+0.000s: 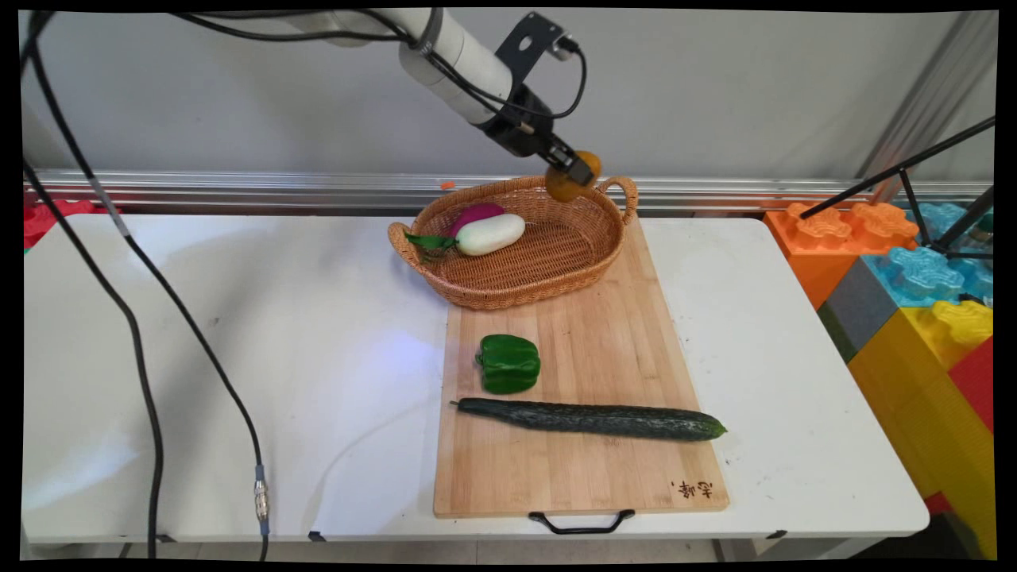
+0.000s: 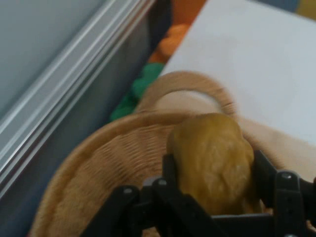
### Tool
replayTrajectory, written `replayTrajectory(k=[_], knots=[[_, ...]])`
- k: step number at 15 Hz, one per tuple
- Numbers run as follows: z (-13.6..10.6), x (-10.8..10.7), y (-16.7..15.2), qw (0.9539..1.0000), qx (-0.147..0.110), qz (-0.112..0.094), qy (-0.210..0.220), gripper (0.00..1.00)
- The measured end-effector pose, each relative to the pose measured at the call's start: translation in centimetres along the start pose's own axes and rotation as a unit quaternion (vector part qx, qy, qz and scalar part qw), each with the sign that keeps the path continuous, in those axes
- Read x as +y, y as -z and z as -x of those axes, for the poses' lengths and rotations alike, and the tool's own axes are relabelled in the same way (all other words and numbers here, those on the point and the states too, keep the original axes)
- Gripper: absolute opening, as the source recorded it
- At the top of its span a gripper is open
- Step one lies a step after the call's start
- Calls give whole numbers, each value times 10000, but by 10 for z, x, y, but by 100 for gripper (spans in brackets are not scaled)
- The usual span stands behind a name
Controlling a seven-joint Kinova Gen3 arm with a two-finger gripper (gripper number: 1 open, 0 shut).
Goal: Place the picked object in the vegetable basket
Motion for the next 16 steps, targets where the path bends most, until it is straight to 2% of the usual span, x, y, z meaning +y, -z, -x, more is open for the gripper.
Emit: replayTrajectory(k=[2,7,13,14,16], knots=[[8,-13,-15,9998,-93,-182,76,0],[25,-31,-50,9989,-210,-398,155,0],[36,-40,-86,9986,-193,-462,178,0],[36,-40,-89,9987,-182,-445,143,100],[34,-38,-91,9991,-141,-391,58,100]])
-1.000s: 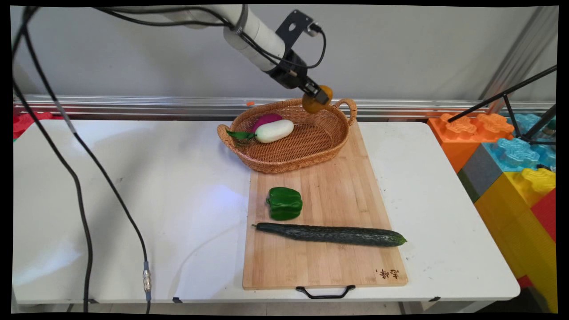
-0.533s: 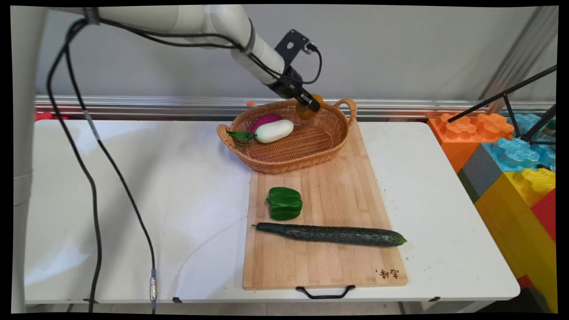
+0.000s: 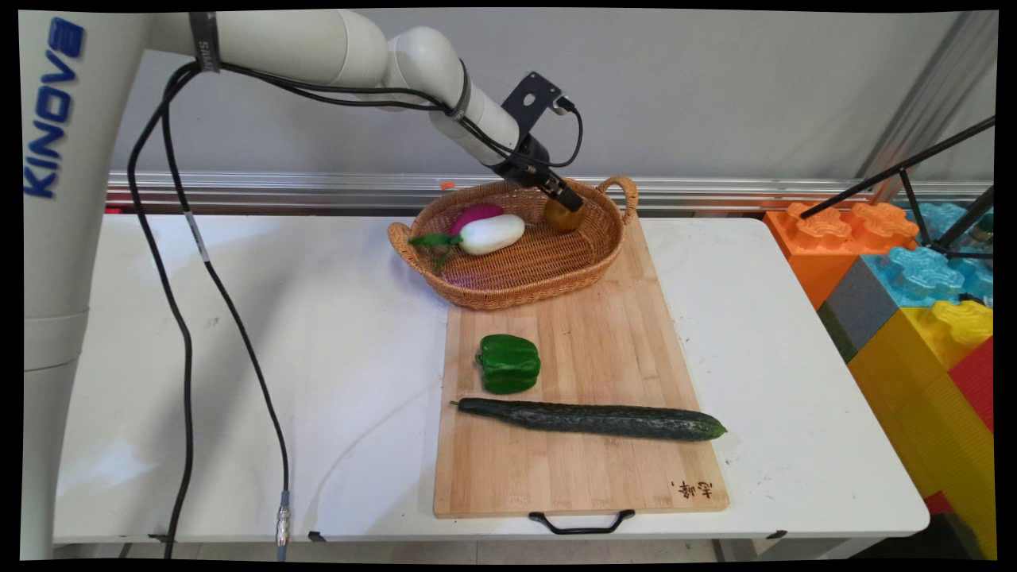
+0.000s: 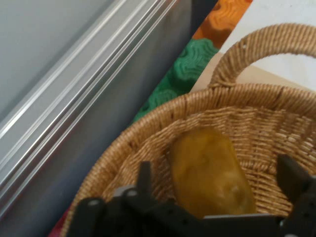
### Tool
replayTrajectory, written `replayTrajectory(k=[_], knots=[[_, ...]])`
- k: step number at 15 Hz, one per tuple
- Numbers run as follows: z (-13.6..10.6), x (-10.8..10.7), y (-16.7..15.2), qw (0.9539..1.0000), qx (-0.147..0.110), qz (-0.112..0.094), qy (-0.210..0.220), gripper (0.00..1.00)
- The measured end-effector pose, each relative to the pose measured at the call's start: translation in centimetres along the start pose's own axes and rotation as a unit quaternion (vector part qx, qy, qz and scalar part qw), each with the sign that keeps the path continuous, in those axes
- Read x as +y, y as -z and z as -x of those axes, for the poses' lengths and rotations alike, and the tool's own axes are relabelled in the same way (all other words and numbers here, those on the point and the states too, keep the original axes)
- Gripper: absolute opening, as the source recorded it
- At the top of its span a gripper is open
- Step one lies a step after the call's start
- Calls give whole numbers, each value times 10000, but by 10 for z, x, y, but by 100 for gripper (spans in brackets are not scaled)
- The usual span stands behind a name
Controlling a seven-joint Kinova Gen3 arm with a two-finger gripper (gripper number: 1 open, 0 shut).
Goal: Place the picked object in the vegetable basket
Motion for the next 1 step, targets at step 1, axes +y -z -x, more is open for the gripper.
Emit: replayTrajectory(k=[1], knots=[[-1,1,1,10000,6,26,-33,100]])
